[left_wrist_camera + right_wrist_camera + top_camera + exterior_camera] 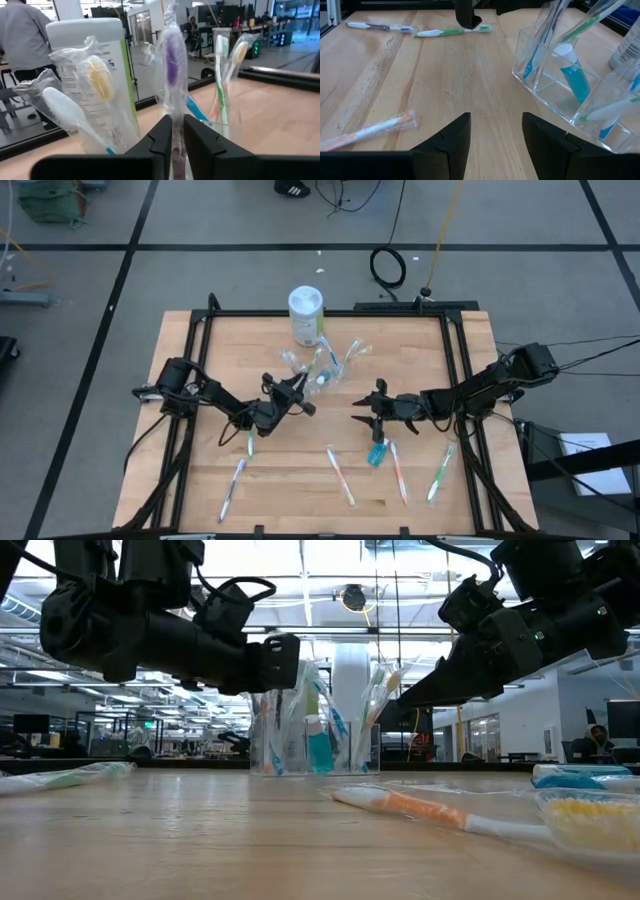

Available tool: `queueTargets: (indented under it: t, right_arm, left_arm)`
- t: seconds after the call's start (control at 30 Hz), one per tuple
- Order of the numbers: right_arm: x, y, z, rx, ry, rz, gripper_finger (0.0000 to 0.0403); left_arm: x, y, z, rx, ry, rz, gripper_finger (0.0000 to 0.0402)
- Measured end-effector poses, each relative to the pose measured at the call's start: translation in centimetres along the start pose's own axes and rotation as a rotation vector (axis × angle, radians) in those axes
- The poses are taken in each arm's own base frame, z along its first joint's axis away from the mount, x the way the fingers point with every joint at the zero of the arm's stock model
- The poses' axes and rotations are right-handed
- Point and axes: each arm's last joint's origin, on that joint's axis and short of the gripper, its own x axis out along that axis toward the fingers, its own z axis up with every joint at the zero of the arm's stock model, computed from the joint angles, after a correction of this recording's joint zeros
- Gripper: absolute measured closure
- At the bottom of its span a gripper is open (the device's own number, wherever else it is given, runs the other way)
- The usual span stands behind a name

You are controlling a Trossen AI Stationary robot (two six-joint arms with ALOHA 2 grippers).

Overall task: Pick & Place toothbrushing station
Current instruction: Put the purple toothbrush into the transparent organizer, then put the blue mouthwash into the transparent organizer

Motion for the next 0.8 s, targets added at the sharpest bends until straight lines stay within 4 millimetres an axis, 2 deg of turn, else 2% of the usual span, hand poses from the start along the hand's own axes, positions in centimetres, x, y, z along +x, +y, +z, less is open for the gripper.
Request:
queueTargets:
  t: [0.47, 0.63, 0.8]
  right_arm:
    - [0.0, 0.0, -0.1, 0.019, 0.008, 0.001, 0.0234]
    - [0.0, 0.0, -0.3, 0.023, 0.026, -0.001, 0.0234]
    - [0.0, 0.0, -0.3, 0.043, 0.03, -0.001, 0.0234]
  left_arm:
    - [-0.3, 0.0, -0.7, -0.046, 0.038, 0.013, 0.0224]
    - [-1.1, 0.0, 1.2, -0.021, 0.015, 0.049, 0.0207]
    - [-2.4, 0.4, 4.4, 0.024, -0.014, 0.081, 0.0206]
